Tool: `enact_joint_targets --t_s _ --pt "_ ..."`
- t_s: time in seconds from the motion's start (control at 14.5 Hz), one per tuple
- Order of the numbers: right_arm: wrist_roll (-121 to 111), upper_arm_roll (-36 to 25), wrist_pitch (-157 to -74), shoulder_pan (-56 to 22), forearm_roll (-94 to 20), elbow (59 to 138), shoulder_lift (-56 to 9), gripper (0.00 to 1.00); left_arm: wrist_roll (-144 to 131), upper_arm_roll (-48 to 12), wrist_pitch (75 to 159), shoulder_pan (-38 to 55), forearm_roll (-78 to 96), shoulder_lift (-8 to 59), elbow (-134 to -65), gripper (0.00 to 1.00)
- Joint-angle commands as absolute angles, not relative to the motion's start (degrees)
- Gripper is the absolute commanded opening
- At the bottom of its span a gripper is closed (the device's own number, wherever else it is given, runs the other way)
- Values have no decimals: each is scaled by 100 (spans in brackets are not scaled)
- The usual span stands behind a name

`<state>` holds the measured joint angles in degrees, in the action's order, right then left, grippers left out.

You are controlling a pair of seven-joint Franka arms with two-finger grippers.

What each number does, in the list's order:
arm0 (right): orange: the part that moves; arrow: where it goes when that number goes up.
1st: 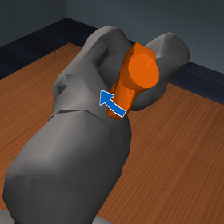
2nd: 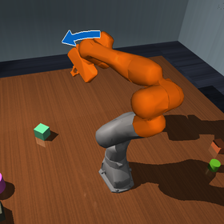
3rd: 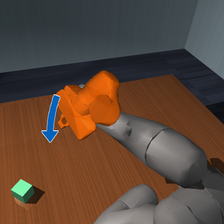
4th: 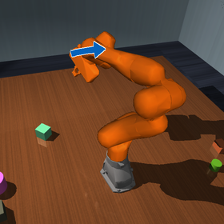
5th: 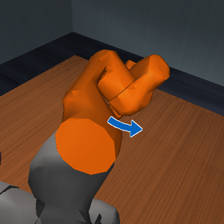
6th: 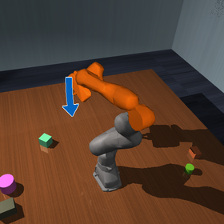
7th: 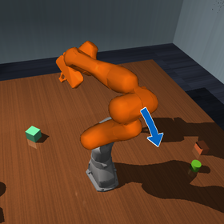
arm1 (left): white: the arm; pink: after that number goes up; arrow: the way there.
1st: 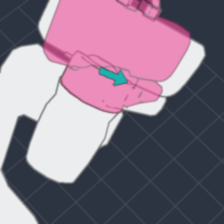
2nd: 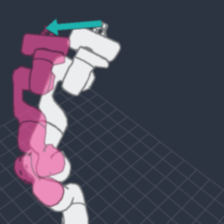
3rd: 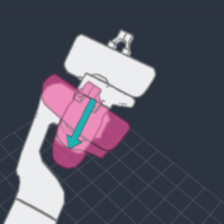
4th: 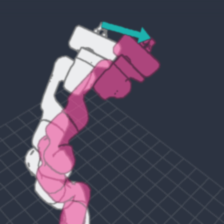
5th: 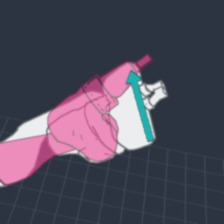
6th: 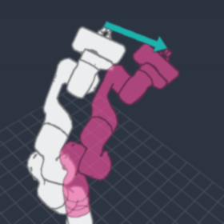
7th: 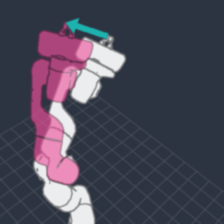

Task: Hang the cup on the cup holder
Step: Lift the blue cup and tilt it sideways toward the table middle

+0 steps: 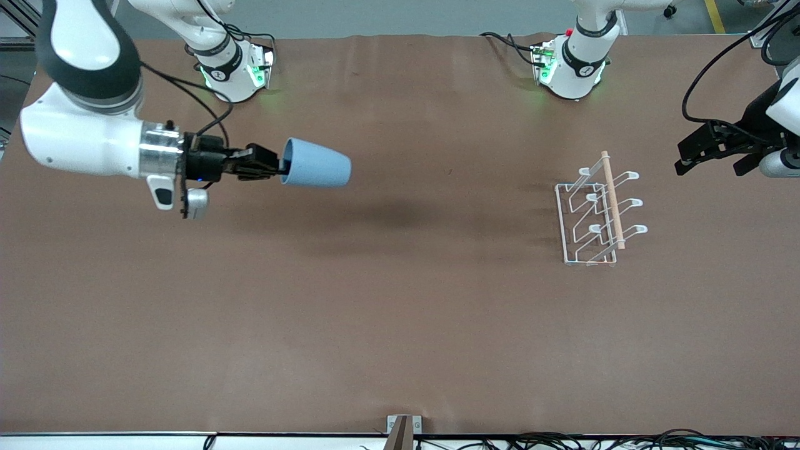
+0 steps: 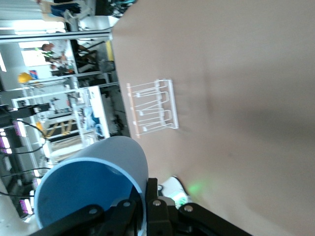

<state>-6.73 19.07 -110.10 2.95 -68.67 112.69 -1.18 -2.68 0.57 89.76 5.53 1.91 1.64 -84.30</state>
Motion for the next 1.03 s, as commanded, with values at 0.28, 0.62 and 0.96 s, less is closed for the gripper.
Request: enact_joint_targets --t_s 0.28,0.62,0.96 --pt "-712 3171 -12215 369 -8400 11593 149 1 1685 -35 8982 606 167 114 -8367 100" --pt "-721 3472 -12559 378 -8640 11593 158 1 3521 -193 8982 765 334 114 -8253 100" --pt "-721 3586 -12586 369 -8815 11602 185 1 5910 -412 8974 756 422 123 -8262 100"
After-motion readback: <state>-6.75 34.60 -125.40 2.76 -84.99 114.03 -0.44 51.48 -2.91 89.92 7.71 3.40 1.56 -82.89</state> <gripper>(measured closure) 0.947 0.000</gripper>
